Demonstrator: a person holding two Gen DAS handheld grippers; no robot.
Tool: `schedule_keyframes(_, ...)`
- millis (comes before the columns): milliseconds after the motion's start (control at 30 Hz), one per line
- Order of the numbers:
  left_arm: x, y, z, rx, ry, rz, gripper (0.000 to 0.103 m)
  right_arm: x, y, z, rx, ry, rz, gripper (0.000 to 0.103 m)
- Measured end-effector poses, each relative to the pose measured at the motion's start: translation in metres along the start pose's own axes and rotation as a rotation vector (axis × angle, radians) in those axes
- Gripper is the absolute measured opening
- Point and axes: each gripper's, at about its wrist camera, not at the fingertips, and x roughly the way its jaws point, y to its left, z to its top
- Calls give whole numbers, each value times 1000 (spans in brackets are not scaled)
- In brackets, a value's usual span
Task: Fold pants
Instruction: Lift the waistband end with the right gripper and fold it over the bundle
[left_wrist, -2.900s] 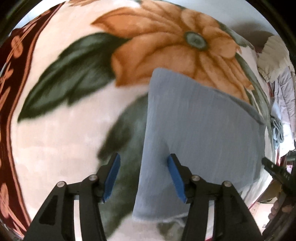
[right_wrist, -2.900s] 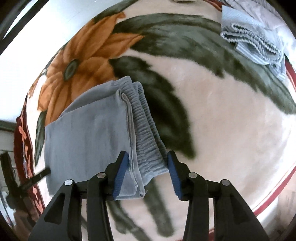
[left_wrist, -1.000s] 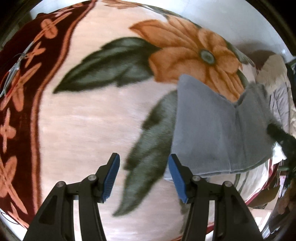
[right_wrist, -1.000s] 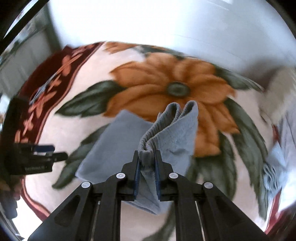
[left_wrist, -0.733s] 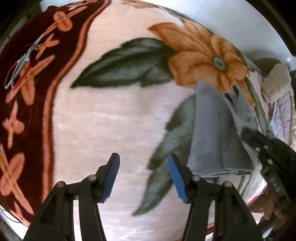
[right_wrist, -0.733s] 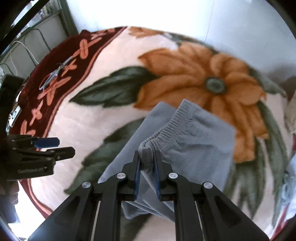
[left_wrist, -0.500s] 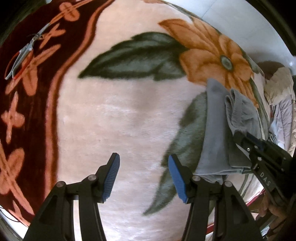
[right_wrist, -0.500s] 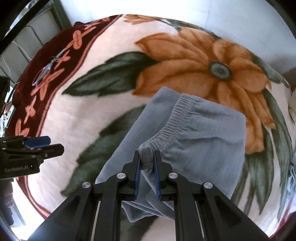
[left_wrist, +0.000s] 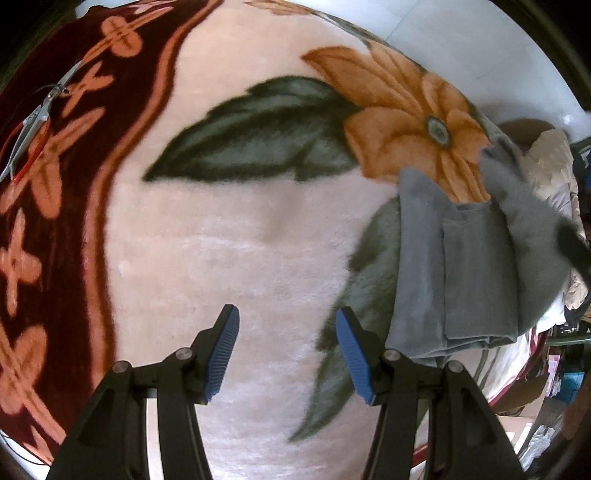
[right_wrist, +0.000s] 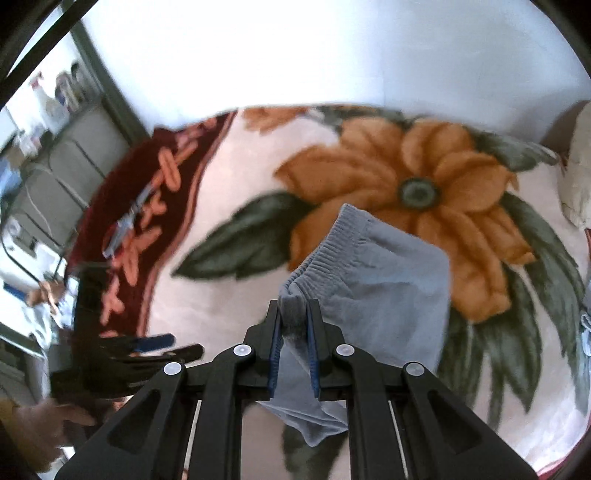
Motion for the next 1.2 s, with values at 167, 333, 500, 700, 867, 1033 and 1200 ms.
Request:
schedule_keyframes(167,3,6,-13,-23,23,2,58,63,3,-34,-85,146,-104,13)
schedule_keyframes(333,3,6,-23,-10,29,-4,58,44,-18,-45,-102,175,-109,15)
schedule_keyframes(500,7,1,-25,-41,45,-29,58,33,-29,-49,-173,253,-86,28)
schedule_keyframes(700,12,-14,-26,-8,49,-26,58,37,-36,-53,-170,264,-109,54)
schedule_keyframes(867,11,-22,-28,-26,47,-28,58,65,-36,-62,-154,298,-133,56)
schedule_keyframes(1033,11,-26,-31,-7,47,-11,58,72,-38,-65,-208,274,-233,55)
schedule_keyframes(1200,12,-21,-34,-35,51,1,58,66,-59,-59,-67,260,-116,39)
